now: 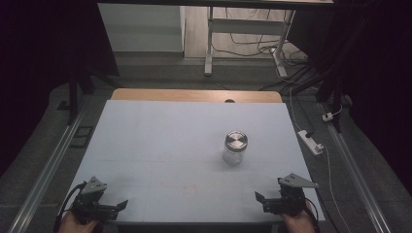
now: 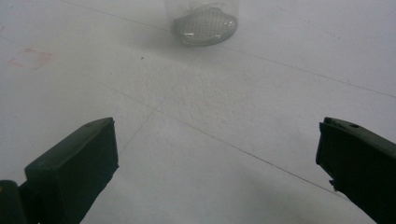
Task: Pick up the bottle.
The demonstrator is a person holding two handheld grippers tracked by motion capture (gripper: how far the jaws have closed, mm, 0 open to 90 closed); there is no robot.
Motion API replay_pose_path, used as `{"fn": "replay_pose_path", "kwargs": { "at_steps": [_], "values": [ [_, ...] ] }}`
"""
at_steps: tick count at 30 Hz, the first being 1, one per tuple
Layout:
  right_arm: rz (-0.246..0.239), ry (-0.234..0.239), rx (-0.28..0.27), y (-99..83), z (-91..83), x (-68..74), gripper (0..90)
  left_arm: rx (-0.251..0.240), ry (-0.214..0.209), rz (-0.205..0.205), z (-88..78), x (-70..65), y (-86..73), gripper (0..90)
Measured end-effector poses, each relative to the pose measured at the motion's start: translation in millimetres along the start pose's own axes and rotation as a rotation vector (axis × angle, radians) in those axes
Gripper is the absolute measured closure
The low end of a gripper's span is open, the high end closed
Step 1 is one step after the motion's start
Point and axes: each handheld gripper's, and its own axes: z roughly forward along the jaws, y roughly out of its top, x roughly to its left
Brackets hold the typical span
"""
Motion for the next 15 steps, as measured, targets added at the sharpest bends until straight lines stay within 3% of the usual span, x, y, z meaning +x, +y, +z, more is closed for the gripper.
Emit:
{"fn": "replay_pose_path", "kwargs": {
  "at_steps": [15],
  "values": [
    [0.009, 0.023, -0.005, 0.3, -0.1, -1.2, 0.0, 0.004, -0.009, 0.025, 0.0, -2.2, -0.2, 2.5]
  ]
}}
